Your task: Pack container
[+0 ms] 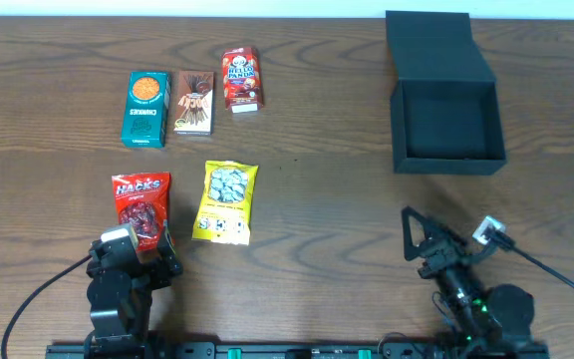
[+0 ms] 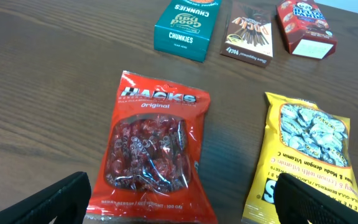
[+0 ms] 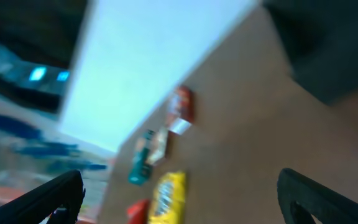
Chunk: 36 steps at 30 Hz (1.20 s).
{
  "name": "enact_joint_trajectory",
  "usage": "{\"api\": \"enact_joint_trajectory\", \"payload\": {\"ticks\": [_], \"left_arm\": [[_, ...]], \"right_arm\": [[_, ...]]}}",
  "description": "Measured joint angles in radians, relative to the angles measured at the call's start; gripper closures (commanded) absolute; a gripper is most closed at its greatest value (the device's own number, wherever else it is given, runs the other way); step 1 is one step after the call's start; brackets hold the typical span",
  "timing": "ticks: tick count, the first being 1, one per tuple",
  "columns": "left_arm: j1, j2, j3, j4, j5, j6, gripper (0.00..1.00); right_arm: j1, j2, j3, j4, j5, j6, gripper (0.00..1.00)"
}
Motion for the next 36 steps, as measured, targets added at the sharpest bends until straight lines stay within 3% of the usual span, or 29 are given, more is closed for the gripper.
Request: {"api": "enact_joint_trajectory", "payload": {"ticks": [4,8,15,23,29,36], "left_arm": [[0.0,0.0,0.0,-0.001,0.0,0.0,0.05],[0.0,0.0,0.0,0.0,0.0,0.0,0.05],[0.0,0.0,0.0,-0.001,0.0,0.0,0.05],[0.0,0.0,0.0,-0.001,0.0,0.0,0.05],[0.0,0.0,0.0,0.0,0.0,0.0,0.05],[0.0,0.0,0.0,0.0,0.0,0.0,0.05]], "right_arm": [[0.0,0.06,0.008,0.129,0.013,-0.035,0.01],[-0.008,0.282,0.074,0.137,0.036,-0.13,0.01],[-0.037,0.885,0.446,0.116,0.054,-0.418,0.01],[-0.058,1.399,0.897,-0.071,0.124,-0.672,0.03],[-0.06,1.624,1.113,-0.231,0.2,-0.777,0.1],[-0.029,1.752,1.153,-0.291,0.238,-0.809,0.21]]}}
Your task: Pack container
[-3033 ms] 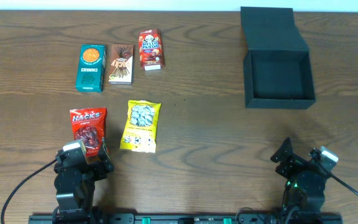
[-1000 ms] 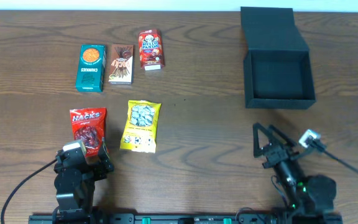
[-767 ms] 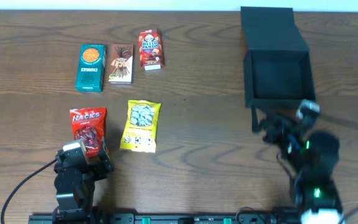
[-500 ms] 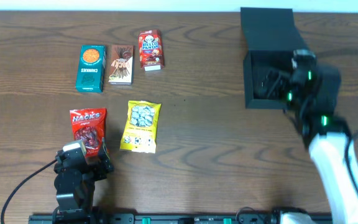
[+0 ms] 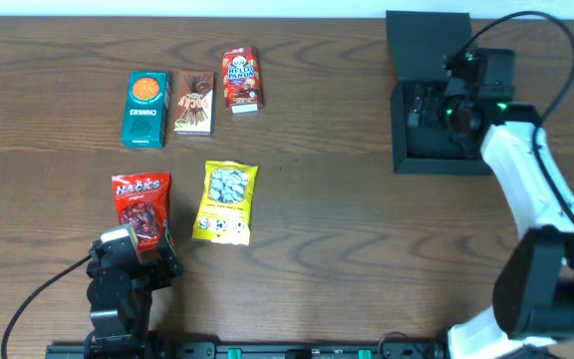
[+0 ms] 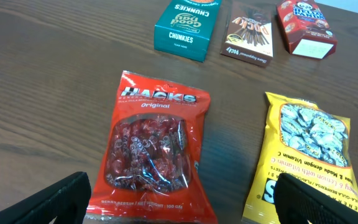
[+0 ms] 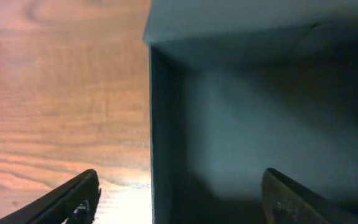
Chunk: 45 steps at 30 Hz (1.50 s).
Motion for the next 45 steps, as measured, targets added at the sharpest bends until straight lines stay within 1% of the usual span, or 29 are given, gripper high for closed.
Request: {"api": "enact_joint_trajectory", "payload": {"ticks": [3,11,14,16,17,19,20,22,27,37,45], "left_arm": [[0.0,0.0,0.0,0.0,0.0,0.0,0.05],[0.0,0.0,0.0,0.0,0.0,0.0,0.05],[0.0,0.0,0.0,0.0,0.0,0.0,0.05],[0.0,0.0,0.0,0.0,0.0,0.0,0.05],[0.0,0.0,0.0,0.0,0.0,0.0,0.05],[0.0,0.0,0.0,0.0,0.0,0.0,0.05],[0.0,0.0,0.0,0.0,0.0,0.0,0.05],[0.0,0.0,0.0,0.0,0.0,0.0,0.05],[0.0,0.0,0.0,0.0,0.0,0.0,0.05],[0.0,0.0,0.0,0.0,0.0,0.0,0.05],[0.0,0.0,0.0,0.0,0.0,0.0,0.05]], "right_arm": [[0.041,0.04,0.0,-0.003,0.02,-0.005,0.21],[0.145,0.103,0.0,-0.003,0.153,0.003,0.28],[0.156,0.115,0.0,-0.003,0.198,0.027,0.36],[0.156,0.124,0.0,-0.003,0.215,0.049,0.47],[0.155,0.131,0.0,-0.003,0.226,0.069,0.55],[0.155,0.139,0.0,-0.003,0.231,0.087,0.69],[0.156,0.143,0.0,-0.003,0.231,0.1,0.75],[0.157,0.147,0.0,-0.003,0.229,0.103,0.84],[0.17,0.148,0.0,-0.003,0.232,0.134,0.99],[0.258,0.148,0.0,0.003,0.237,0.184,0.99],[0.369,0.148,0.0,0.016,0.233,0.203,0.99]]}}
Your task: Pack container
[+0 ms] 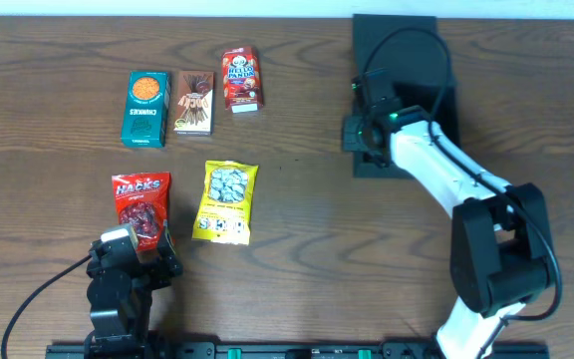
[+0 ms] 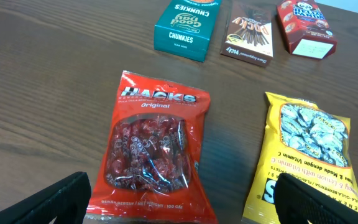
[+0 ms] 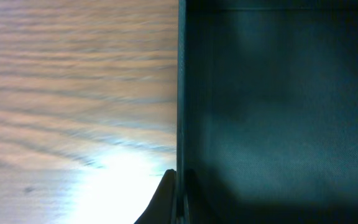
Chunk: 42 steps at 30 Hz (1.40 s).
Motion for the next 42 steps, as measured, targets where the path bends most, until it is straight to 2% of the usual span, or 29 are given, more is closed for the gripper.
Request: {"api": "enact_joint_trajectory", "payload": {"ticks": [13,24,33,42], "left_arm": [[0.0,0.0,0.0,0.0,0.0,0.0,0.05],[0.0,0.0,0.0,0.0,0.0,0.0,0.05],[0.0,0.0,0.0,0.0,0.0,0.0,0.05],[0.0,0.0,0.0,0.0,0.0,0.0,0.05]], "right_arm": [[0.163,0.0,0.0,0.084,-0.012,0.085,0.99],[0.23,0.002,0.024,0.087,0.026,0.208,0.98],[0.295,0.12,0.143,0.027,0.048,0.236,0.99],[0.304,0.149,0.204,0.011,0.055,0.262,0.98]]}}
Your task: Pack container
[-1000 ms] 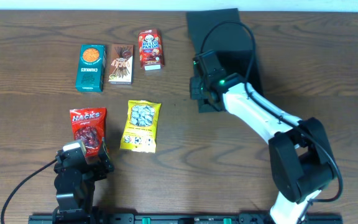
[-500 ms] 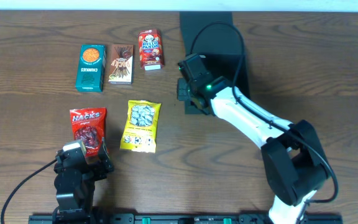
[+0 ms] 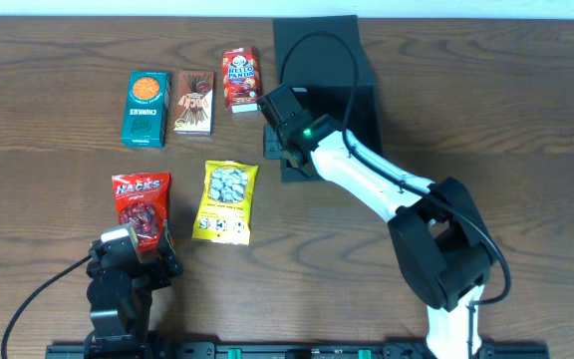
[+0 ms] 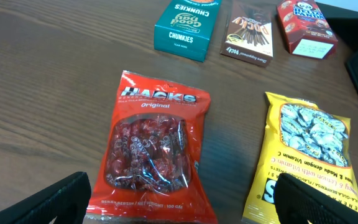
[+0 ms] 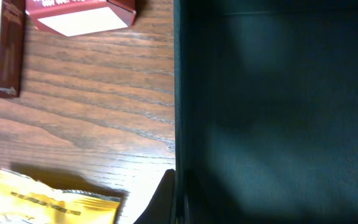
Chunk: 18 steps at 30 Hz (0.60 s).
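The black box (image 3: 350, 100), lid folded open behind it, stands at the table's middle back. My right gripper (image 3: 279, 148) is shut on its left wall (image 5: 180, 93), one finger outside and one inside. In front of it lies a yellow candy bag (image 3: 227, 201). To its left, a red Hacks bag (image 4: 151, 155) is just ahead of my left gripper (image 4: 182, 202), which is open near the front edge. A teal Chunkies box (image 3: 144, 108), a brown Pocky box (image 3: 194, 102) and a red Hello Panda box (image 3: 240, 79) lie in a row at the back left.
The black box's corner shows at the right edge of the left wrist view. The right arm (image 3: 387, 189) stretches diagonally from the front right across the table. Its cable loops over the box.
The black box, gripped at its left wall by my right gripper, now stands further left, close beside the Hello Panda box. The left arm and the snacks are unchanged.
First my right gripper rested open at the front right, with the black box at the far right back. Then it was open over the box's left wall. Later it was shut on that wall with the box shifted left, and now further left.
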{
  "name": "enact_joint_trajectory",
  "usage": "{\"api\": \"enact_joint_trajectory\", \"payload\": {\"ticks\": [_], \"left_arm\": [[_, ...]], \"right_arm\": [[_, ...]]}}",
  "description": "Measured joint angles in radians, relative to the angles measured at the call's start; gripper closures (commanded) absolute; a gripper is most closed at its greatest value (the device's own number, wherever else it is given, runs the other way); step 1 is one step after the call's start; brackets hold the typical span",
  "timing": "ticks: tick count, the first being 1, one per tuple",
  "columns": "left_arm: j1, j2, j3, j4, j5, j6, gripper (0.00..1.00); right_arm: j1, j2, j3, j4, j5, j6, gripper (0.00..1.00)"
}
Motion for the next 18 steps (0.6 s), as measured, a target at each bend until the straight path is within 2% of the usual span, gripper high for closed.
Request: {"api": "enact_joint_trajectory", "payload": {"ticks": [18], "left_arm": [[0.0,0.0,0.0,0.0,0.0,0.0,0.05]], "right_arm": [[0.074,0.04,0.069,-0.013,0.005,0.099,0.98]]}}
